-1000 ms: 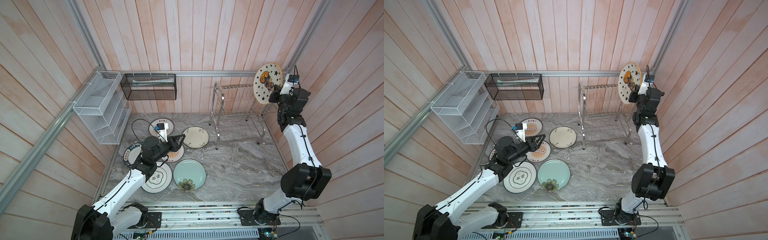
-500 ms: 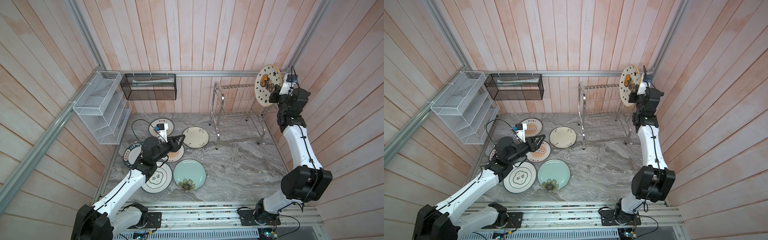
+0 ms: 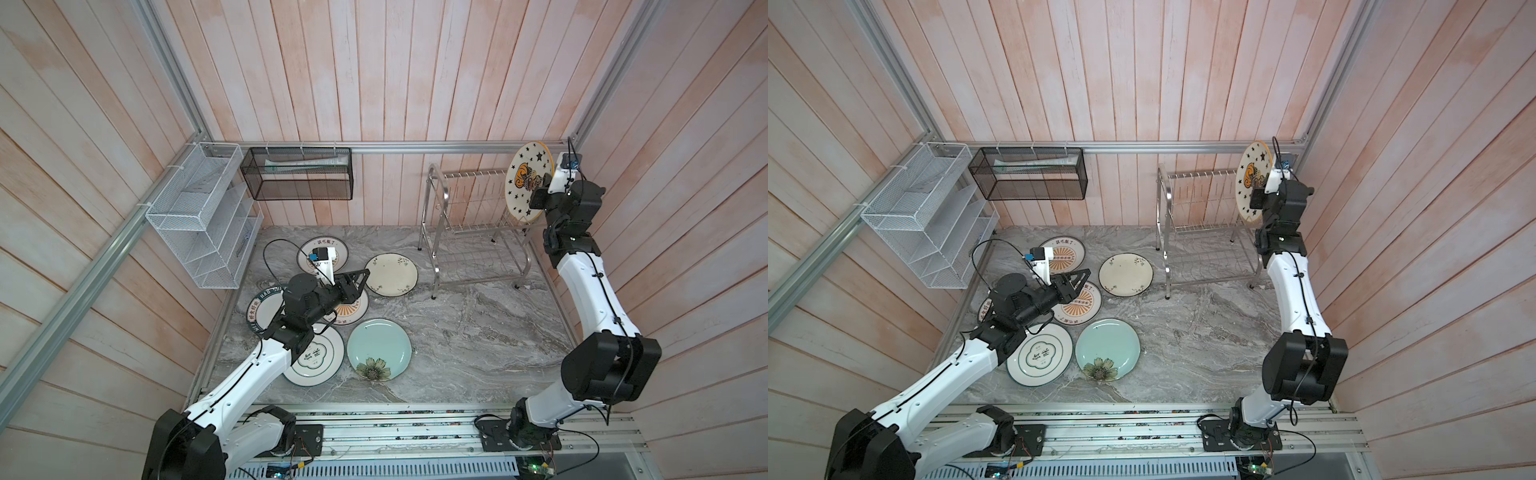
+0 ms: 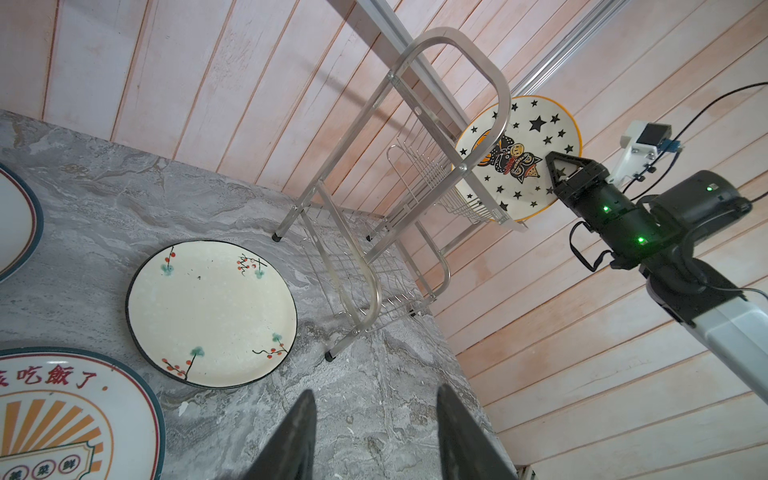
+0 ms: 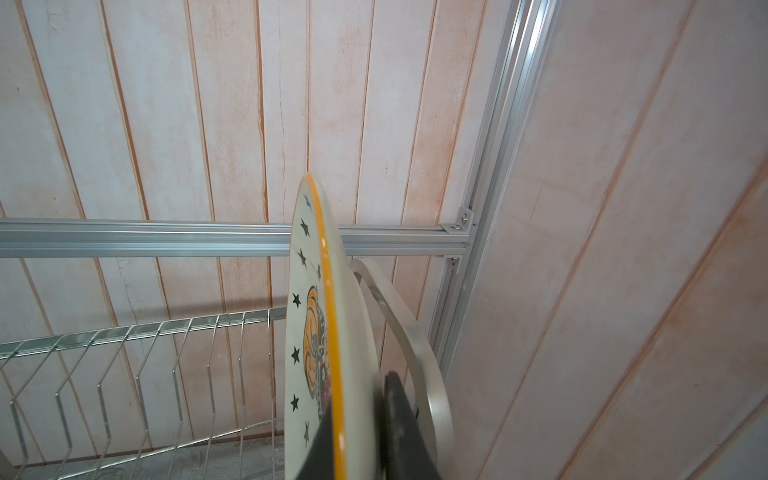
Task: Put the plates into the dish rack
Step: 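Lower the star plate edge-down into the dish rack slots with the right gripper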
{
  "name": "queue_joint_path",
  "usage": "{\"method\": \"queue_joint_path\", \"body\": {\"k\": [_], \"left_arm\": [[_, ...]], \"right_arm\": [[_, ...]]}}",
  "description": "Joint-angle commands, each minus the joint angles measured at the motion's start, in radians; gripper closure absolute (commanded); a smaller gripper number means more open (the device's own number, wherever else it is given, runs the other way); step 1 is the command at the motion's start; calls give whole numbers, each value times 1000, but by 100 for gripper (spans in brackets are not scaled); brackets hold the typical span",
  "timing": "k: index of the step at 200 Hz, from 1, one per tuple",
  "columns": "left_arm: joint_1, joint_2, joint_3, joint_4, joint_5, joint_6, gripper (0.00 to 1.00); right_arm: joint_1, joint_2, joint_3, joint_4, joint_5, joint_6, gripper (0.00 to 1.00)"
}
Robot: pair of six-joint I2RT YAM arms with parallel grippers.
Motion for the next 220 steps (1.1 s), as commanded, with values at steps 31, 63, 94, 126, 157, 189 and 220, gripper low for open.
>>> {"method": "queue_joint_path", "body": {"k": [31, 63, 94, 126, 157, 189, 220], "left_arm": [[3, -13, -19, 26, -9, 5, 52], [4, -7, -18, 29, -6, 5, 52], [4, -7, -18, 29, -8, 6, 52], [4, 0, -18, 34, -8, 5, 52], [3, 3, -13, 35, -5, 6, 52], [3, 5, -13, 36, -8, 8, 52], [4, 10, -7, 38, -5, 6, 52]], "right_arm": [[2, -75, 16, 197, -12, -18, 100], [2, -74, 10, 205, -65, -28, 100], [4, -52, 49, 155, -85, -43, 100], [4, -27, 88, 104, -83, -47, 100], [3, -11, 103, 82, -79, -55, 100], [3, -2, 108, 72, -82, -54, 100], [3, 8, 118, 59, -89, -49, 91]]}}
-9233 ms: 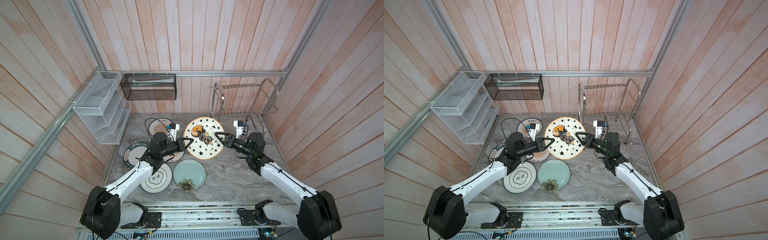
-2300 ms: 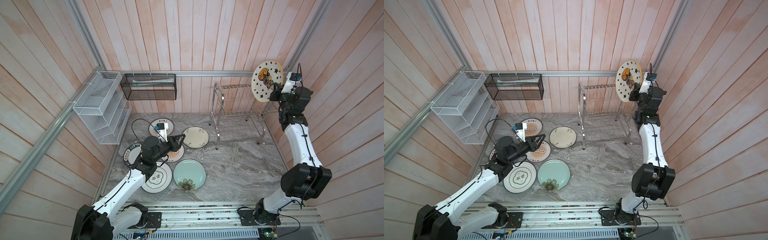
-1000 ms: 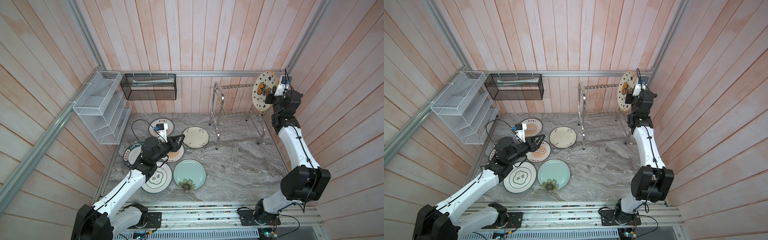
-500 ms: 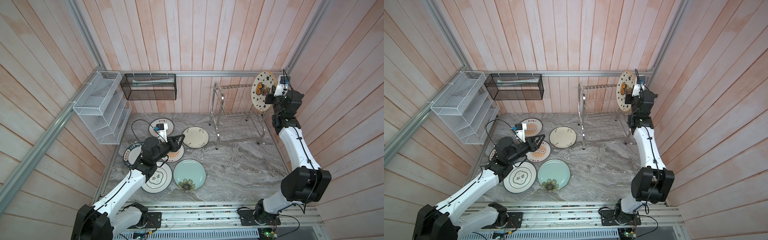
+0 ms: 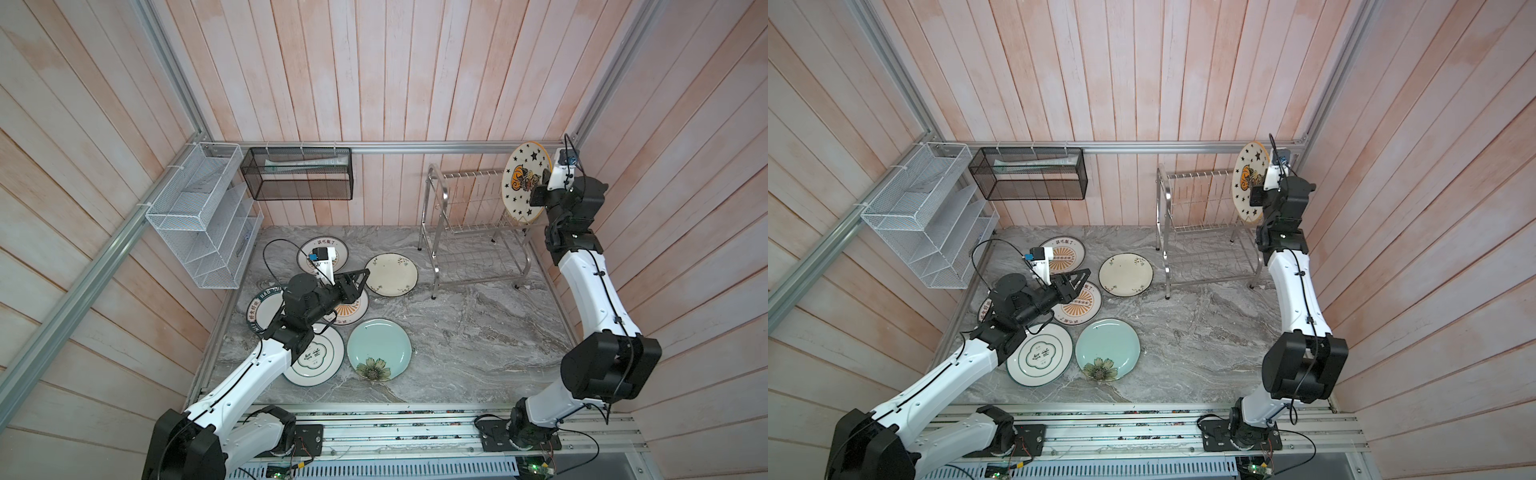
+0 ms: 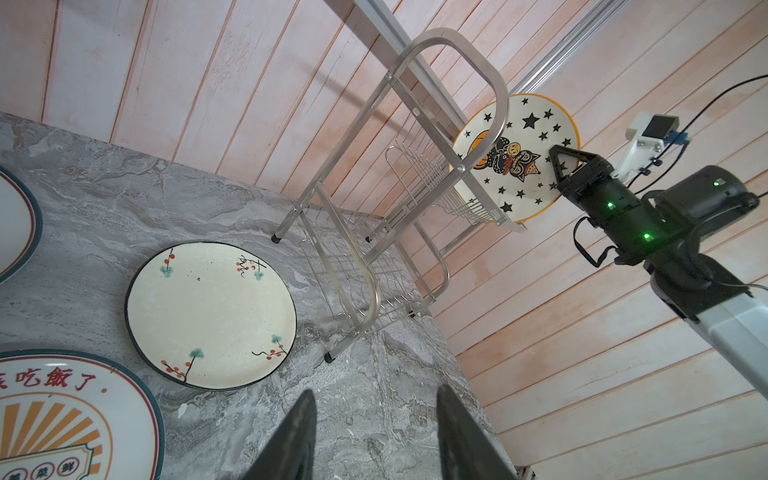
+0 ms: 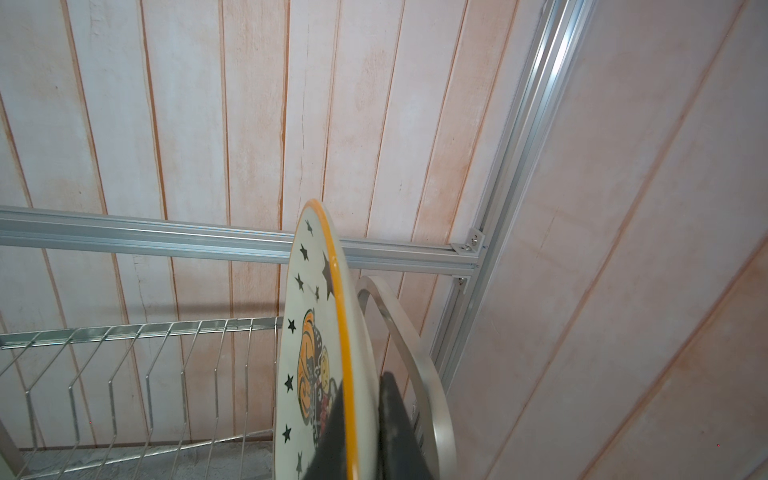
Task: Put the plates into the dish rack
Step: 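Lower the star plate edge-down into the dish rack slots with the right gripper, then open the right gripper and pull it back from the racked star plate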
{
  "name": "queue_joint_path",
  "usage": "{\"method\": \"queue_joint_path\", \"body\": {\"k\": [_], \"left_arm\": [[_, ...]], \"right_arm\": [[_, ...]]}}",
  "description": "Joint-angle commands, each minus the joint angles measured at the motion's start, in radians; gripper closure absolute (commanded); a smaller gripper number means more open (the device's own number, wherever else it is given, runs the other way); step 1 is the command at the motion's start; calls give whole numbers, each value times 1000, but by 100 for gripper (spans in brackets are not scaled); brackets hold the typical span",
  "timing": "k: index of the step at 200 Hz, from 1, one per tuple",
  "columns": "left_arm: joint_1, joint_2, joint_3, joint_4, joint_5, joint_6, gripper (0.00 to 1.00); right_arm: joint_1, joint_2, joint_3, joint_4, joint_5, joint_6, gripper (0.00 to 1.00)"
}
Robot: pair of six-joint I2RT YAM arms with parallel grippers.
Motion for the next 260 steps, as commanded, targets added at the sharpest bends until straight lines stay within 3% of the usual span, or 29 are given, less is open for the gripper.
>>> {"method": "queue_joint_path", "body": {"k": [1, 54, 135, 202, 260], "left_arm": [[4, 10, -6, 32, -4, 6, 52], [4, 17, 0, 33, -2, 5, 52], [3, 10, -7, 30, -15, 8, 52], [3, 7, -14, 30, -28, 4, 52], [5, 2, -11, 17, -31, 6, 49]], "right_arm": [[2, -7, 69, 85, -31, 8, 91], [5, -1, 85, 62, -25, 21, 73], [10, -17, 77, 71, -3, 36, 60], [11, -45, 131, 21, 103, 100, 49], [10, -121, 138, -20, 22, 150, 35]]}}
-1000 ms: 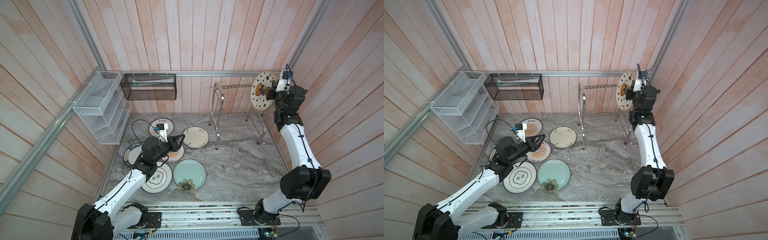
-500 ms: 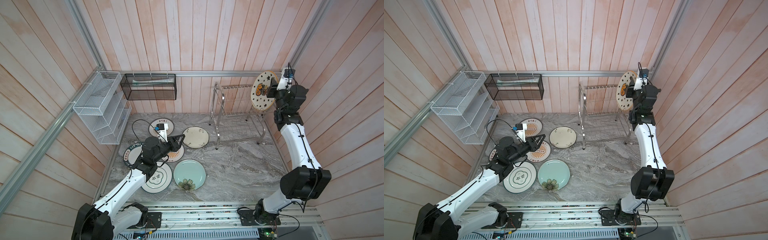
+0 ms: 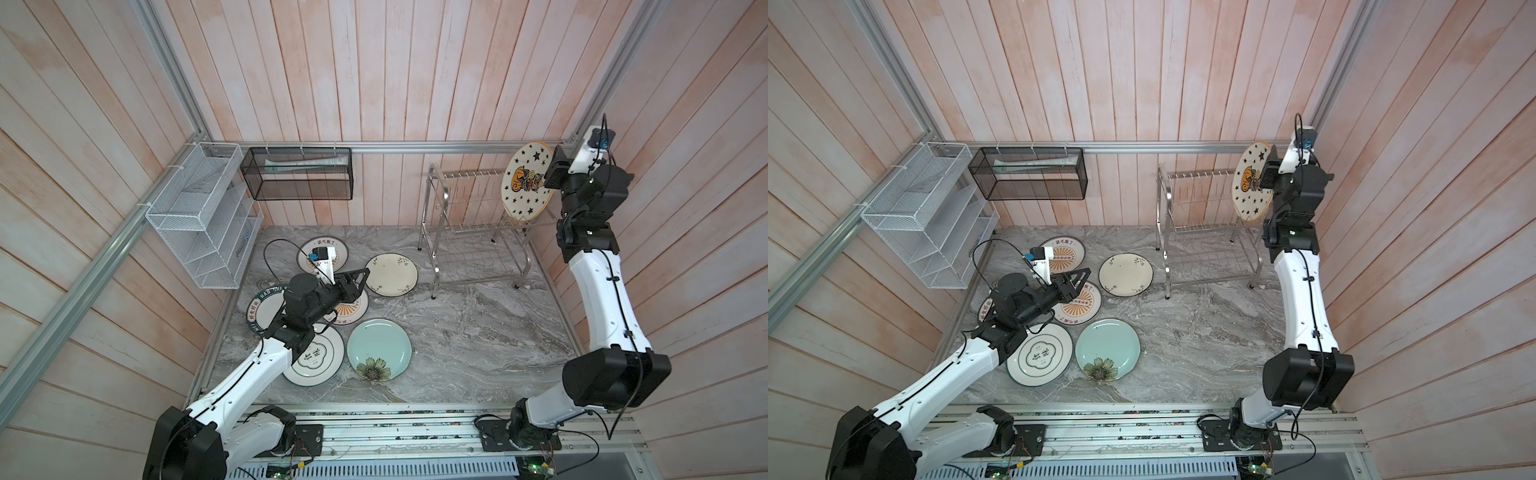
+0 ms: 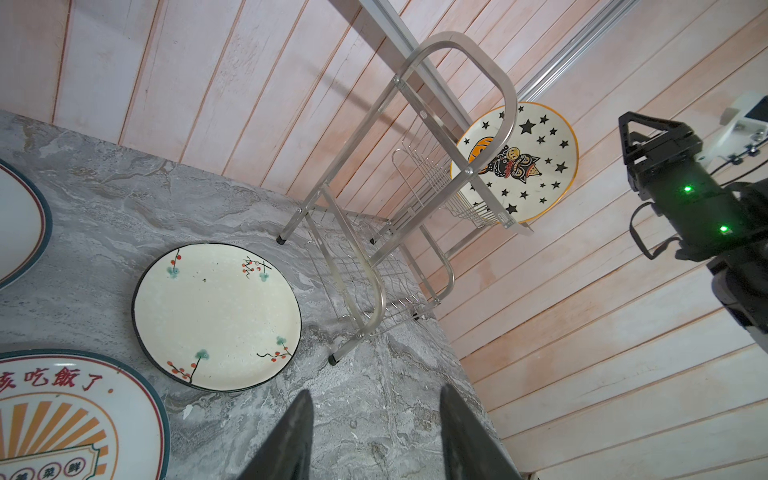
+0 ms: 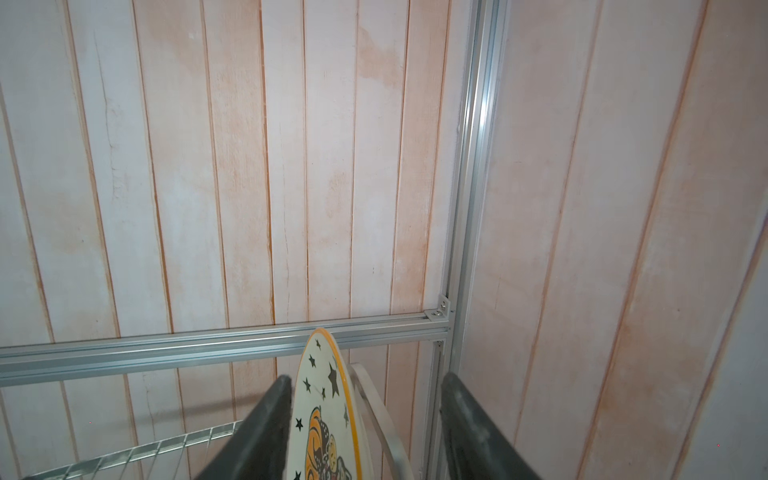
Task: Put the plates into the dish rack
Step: 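Open the right gripper and pull it back from the racked star plate, then move the right gripper down to the pale green flower plate rim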
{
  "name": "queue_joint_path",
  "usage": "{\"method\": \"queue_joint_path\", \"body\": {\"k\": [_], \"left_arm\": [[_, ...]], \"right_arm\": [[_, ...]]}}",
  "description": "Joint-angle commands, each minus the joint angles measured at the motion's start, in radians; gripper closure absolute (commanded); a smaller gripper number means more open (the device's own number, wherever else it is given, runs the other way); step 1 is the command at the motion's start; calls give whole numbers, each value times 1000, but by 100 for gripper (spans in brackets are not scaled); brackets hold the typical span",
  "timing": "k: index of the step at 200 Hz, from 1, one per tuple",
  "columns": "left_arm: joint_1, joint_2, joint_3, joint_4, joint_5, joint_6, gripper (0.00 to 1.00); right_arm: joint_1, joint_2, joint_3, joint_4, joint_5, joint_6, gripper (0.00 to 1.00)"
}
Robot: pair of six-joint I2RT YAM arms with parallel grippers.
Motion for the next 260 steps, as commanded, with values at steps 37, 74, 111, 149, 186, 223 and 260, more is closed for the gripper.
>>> {"method": "queue_joint_path", "body": {"k": [37, 74, 111, 149, 186, 223, 260], "left_arm": [[4, -10, -5, 7, -28, 18, 49], [3, -4, 0, 22, -41, 16, 49], [3, 1, 1, 16, -46, 15, 48], [3, -8, -3, -18, -43, 21, 46], [3, -1, -3, -54, -25, 30, 44], [3, 16, 3, -48, 49, 10, 41], [3, 52, 15, -57, 108, -26, 30]], "right_arm": [[4, -140, 54, -80, -134, 56, 26], [6, -217, 80, -171, -235, 64, 22], [96, -312, -36, -180, -241, 97, 19], [101, -458, -409, -24, -439, 367, 22], [250, -591, -817, 214, -537, 496, 29], [450, -649, -1054, 235, -392, 493, 34], [595, -608, -1202, 293, -322, 538, 37]]}}
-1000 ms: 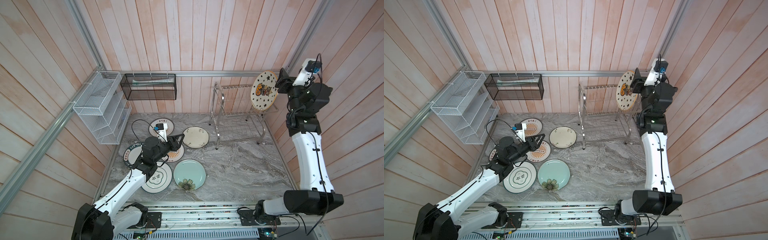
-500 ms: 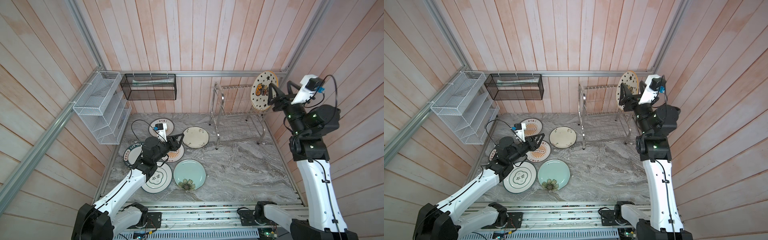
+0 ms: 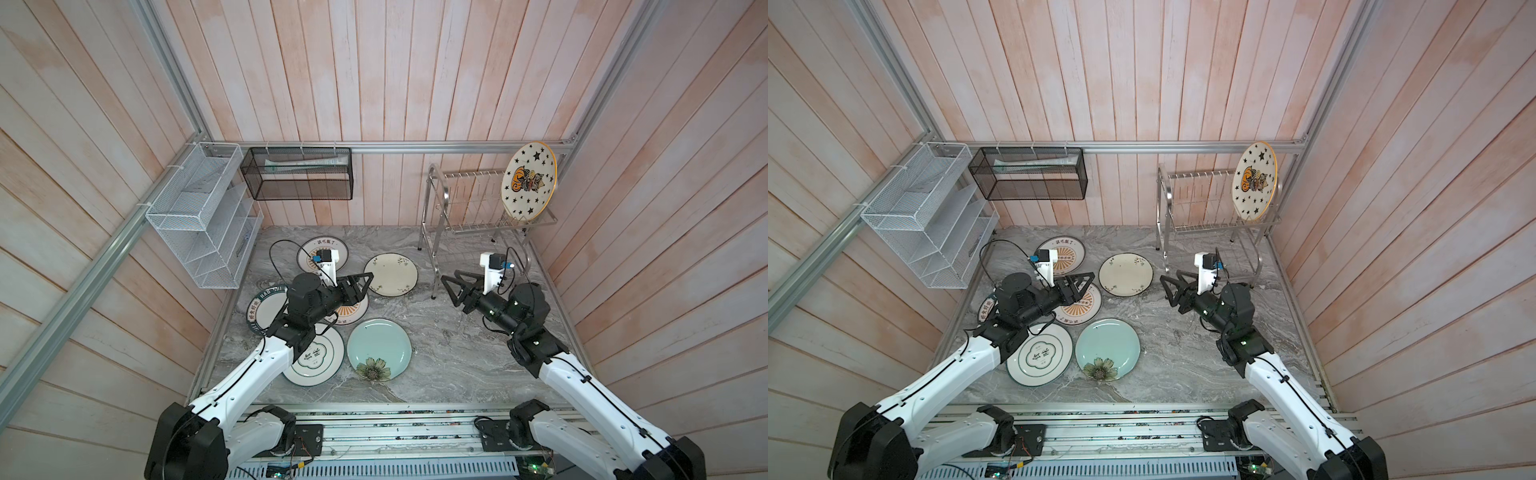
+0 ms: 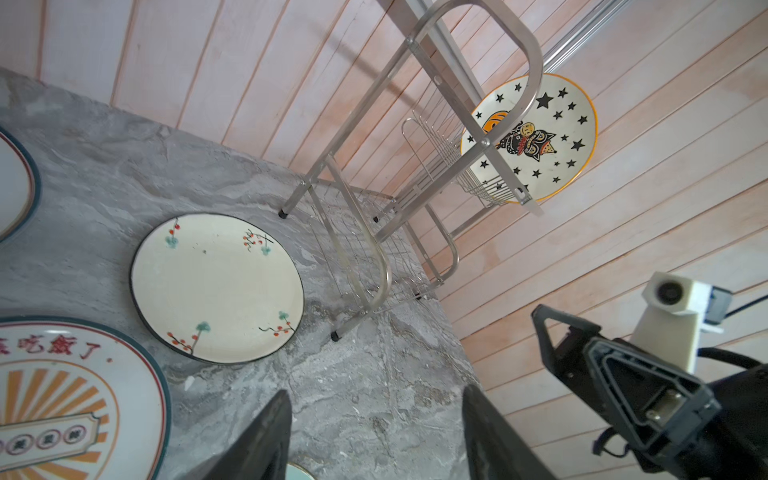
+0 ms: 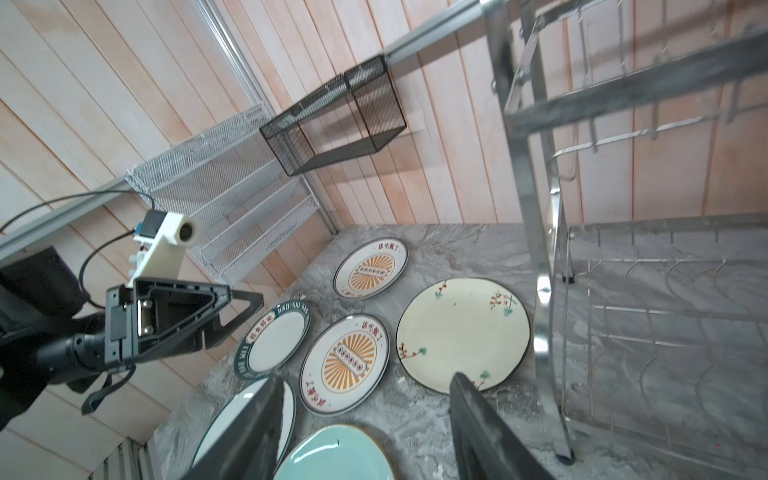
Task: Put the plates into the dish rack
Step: 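Move the right gripper down to the pale green flower plate rim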
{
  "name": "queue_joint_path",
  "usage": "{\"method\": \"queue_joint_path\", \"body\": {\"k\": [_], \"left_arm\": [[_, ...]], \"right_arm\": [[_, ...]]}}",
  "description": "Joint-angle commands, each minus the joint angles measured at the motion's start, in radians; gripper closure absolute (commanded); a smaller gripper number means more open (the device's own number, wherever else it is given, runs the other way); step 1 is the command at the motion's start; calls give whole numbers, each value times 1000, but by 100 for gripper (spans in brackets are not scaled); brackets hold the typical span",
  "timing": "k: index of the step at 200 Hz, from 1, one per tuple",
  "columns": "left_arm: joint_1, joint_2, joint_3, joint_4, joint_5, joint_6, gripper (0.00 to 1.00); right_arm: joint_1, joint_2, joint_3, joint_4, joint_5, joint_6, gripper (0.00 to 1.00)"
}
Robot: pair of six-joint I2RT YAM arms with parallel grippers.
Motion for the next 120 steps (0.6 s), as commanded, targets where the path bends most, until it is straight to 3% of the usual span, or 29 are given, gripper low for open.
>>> {"method": "queue_joint_path", "body": {"k": [1, 61, 120], "left_arm": [[4, 29, 16, -10, 66, -21, 30], [4, 78, 34, -16, 66, -46, 30], [3, 52, 5, -165, 28, -20, 30]], "right_arm": [[73, 25, -71, 98, 78, 52, 37], [125, 169, -121, 194, 48, 116, 42], [151, 308, -126, 197, 41, 204, 44]]}}
